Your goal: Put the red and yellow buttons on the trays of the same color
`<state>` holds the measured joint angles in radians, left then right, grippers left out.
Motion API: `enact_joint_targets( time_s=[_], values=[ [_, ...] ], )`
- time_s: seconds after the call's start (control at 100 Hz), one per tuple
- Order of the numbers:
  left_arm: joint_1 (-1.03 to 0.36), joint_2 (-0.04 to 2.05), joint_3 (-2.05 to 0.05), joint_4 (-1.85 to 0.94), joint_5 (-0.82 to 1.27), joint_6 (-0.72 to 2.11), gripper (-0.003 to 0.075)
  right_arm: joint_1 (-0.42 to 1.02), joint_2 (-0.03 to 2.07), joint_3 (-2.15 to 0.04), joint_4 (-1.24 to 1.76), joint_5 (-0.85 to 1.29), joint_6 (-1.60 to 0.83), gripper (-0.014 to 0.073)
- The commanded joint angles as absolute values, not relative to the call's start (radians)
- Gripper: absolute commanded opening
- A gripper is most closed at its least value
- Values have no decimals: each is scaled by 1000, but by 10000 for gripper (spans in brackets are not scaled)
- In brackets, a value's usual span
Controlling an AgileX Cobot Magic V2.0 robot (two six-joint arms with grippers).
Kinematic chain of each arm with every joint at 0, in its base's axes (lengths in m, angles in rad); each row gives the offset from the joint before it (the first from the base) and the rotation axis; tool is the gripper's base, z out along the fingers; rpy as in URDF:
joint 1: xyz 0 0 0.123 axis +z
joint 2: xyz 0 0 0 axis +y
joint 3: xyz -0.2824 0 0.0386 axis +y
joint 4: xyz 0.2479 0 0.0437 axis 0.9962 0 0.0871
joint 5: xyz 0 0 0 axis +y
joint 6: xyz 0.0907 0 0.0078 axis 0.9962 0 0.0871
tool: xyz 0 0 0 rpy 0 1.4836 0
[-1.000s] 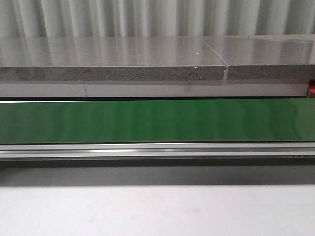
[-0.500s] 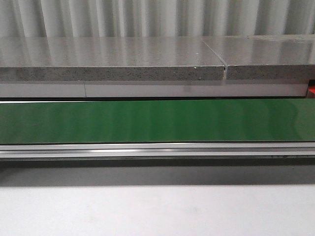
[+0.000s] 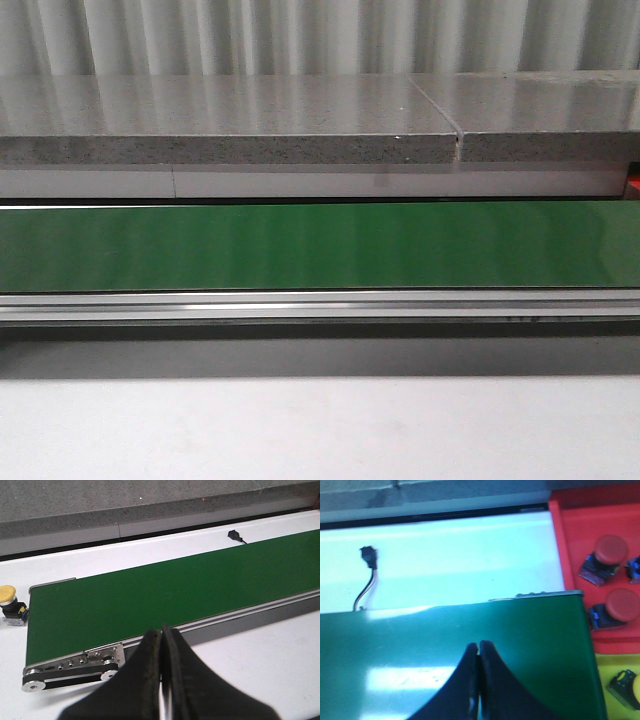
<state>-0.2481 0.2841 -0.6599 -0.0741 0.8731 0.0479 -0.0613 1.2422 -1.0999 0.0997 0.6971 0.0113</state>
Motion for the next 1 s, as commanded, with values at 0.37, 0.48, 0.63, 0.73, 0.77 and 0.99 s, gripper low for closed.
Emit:
enact_joint_targets(
  time_s=[0.37, 0.48, 0.63, 0.73, 0.77, 0.99],
  values=[
    [-256, 295, -685, -83, 804, 49, -20, 234, 995, -987, -47, 634, 0, -67],
    [-256, 295, -685, -83, 804, 49, -20, 252, 900, -899, -47, 599, 0, -67],
    [-256, 295, -685, -83, 804, 49, -20, 252, 758, -781, -47, 577, 0, -67],
    [-256, 295, -685, -83, 804, 49, -20, 252, 650, -707, -47, 575, 0, -67],
    [-256, 295, -685, -83, 801, 49, -20, 252, 605, -685, -47, 577, 0, -67],
    [-256, 295, -685, -83, 786, 49, -20, 252, 402, -598, -46, 583, 0, -67]
  ],
)
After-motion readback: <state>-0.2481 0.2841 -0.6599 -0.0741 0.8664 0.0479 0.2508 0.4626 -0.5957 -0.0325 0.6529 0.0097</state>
